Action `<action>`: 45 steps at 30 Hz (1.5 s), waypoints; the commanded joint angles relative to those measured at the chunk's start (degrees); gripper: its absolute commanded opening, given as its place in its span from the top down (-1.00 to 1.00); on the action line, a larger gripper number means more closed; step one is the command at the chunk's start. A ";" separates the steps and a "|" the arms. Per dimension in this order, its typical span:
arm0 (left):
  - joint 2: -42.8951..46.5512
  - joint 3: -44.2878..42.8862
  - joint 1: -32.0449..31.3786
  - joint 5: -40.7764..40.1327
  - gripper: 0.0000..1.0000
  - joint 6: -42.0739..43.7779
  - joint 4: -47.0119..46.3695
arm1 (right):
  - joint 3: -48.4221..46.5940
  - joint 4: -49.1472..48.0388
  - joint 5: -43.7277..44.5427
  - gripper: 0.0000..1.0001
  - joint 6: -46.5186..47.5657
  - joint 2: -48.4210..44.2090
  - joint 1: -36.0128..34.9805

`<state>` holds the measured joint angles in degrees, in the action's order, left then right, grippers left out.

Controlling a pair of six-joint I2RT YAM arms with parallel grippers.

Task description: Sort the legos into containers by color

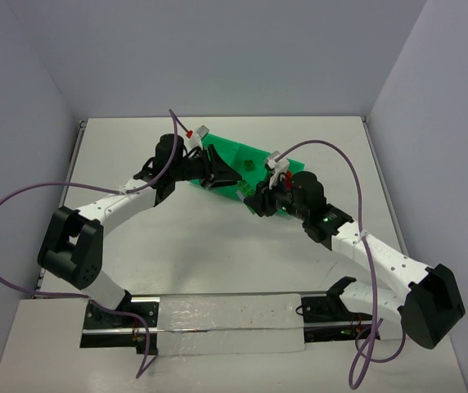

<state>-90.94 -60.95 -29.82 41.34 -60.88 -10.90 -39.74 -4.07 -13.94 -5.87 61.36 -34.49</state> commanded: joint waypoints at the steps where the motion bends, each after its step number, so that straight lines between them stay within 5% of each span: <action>1: 0.06 -2.81 0.08 0.45 0.09 0.98 -0.10 | -2.09 -0.86 0.36 0.95 1.03 0.73 -1.06; 9: -0.12 -3.75 -0.72 0.14 0.33 3.31 2.62 | -2.80 -0.50 0.67 0.95 1.12 1.93 -1.63; 24: -0.91 -6.88 -2.34 -4.30 -0.06 10.63 13.39 | -2.86 -0.30 1.57 0.95 1.19 1.55 -1.81; 33: -1.60 -6.78 -3.16 -3.67 -0.05 10.47 12.51 | -2.77 -0.24 1.64 0.95 1.21 1.22 -1.81; 39: -2.26 -6.82 -3.87 -3.39 0.18 9.66 11.50 | -2.87 -0.22 1.37 0.95 1.19 1.38 -1.82; 45: -2.82 -7.22 -4.19 -3.55 0.96 9.37 11.66 | -2.71 -0.07 1.63 0.93 1.29 1.31 -1.90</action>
<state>-92.97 -65.52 -33.31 37.67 -51.87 1.47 -39.86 -1.84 -12.84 -5.41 63.18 -35.77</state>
